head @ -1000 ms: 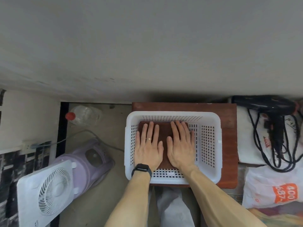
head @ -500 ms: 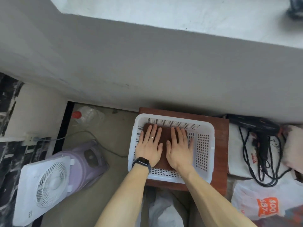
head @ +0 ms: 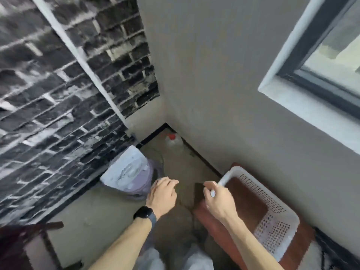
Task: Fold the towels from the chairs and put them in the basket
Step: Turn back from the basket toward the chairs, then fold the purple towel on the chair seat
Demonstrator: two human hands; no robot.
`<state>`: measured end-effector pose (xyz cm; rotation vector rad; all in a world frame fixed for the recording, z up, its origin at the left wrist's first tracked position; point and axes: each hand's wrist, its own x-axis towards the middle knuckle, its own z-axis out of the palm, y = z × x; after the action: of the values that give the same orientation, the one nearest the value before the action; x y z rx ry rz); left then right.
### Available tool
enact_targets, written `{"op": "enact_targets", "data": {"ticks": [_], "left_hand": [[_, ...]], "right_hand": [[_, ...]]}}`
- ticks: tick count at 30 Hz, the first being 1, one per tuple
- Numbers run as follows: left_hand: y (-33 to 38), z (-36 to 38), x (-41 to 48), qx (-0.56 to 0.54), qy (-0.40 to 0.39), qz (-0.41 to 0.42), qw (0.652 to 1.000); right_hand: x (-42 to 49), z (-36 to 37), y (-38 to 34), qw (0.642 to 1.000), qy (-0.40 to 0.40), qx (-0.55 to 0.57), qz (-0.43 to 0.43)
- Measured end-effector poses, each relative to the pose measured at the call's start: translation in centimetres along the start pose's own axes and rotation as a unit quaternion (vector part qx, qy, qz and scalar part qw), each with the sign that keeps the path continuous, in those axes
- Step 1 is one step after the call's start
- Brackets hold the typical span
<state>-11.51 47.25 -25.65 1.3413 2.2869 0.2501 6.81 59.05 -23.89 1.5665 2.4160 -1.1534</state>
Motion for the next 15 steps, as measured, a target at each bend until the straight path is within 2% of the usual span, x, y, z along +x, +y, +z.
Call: {"op": "enact_targets", "data": {"ticks": [4,10,15], "left_hand": [[-8.6,-4.5,-7.8,-0.098,0.138,-0.173,0.97],[-18.7,-9.2,-22.4,-0.097,0.277,-0.335,0.895],[-24.6,-11.4,-37.1,-0.091,0.373,-0.444,0.81]], "right_hand": [[-0.6,3.2,-11.2,0.983,-0.086,-0.034,-0.159],[-6.7,11.1,-26.7,0.921,-0.177,-0.098,-0.333],[-16.9,18.7,-36.7,0.83,-0.267,-0.124,-0.473]]}}
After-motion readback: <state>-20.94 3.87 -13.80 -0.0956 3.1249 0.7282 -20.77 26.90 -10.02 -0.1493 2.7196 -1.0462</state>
